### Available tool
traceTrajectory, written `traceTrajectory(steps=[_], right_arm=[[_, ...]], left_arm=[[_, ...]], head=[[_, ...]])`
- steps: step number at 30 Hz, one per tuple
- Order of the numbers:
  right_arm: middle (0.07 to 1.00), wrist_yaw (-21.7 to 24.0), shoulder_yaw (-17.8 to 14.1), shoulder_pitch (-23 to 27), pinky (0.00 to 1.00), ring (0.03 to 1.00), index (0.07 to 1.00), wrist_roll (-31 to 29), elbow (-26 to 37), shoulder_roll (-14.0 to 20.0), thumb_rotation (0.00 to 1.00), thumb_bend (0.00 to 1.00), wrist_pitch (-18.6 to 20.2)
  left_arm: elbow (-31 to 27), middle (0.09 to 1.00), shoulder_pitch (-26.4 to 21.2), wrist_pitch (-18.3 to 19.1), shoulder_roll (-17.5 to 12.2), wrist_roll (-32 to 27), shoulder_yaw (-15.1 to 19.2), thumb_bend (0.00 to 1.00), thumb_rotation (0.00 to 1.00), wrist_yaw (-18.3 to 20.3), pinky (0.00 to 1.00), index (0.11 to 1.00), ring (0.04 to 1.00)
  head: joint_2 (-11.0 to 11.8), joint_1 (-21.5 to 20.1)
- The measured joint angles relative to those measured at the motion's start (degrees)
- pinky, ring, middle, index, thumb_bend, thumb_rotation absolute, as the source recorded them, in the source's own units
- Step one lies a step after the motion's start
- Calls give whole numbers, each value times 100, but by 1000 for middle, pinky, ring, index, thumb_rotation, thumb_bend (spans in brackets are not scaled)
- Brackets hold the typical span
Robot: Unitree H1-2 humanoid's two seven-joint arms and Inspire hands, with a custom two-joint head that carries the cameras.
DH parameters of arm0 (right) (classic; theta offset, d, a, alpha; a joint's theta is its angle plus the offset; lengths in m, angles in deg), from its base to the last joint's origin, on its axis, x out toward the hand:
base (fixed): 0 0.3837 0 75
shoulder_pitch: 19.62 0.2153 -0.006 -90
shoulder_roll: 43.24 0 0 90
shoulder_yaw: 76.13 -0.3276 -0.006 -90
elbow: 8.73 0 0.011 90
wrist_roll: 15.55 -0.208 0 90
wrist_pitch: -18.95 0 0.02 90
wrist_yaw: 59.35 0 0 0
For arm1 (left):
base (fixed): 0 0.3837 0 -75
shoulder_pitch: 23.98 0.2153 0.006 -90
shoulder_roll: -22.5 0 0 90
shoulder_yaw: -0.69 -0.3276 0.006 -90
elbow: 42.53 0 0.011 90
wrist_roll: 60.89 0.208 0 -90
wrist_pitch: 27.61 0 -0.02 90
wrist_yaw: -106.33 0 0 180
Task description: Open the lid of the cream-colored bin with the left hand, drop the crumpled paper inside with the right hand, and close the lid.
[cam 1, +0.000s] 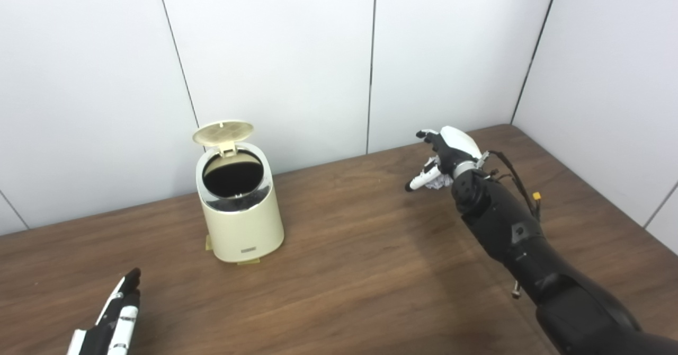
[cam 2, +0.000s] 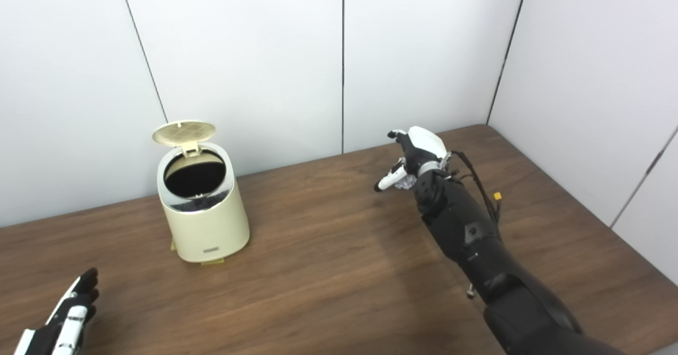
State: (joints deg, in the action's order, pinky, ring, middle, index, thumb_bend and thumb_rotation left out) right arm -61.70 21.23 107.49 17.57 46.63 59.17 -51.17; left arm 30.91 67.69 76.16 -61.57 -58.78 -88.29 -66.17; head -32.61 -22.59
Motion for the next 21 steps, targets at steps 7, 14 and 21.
traceTrajectory(steps=[7,14,21], right_arm=[[854,-15,30,-43,682,808,830,14,46,198,107,896,42],[862,88,84,-249,710,822,836,29,505,377,148,938,243],[848,548,218,-272,657,800,826,139,817,753,165,953,500]], left_arm=[[1,979,11,37,23,-22,1,266,848,1,1000,991,993],[5,982,10,37,30,-16,-2,284,840,-1,1000,1000,989],[6,974,7,37,43,-9,6,301,836,-15,1000,997,978]], head=[[-26,0],[-88,18],[-141,61]])
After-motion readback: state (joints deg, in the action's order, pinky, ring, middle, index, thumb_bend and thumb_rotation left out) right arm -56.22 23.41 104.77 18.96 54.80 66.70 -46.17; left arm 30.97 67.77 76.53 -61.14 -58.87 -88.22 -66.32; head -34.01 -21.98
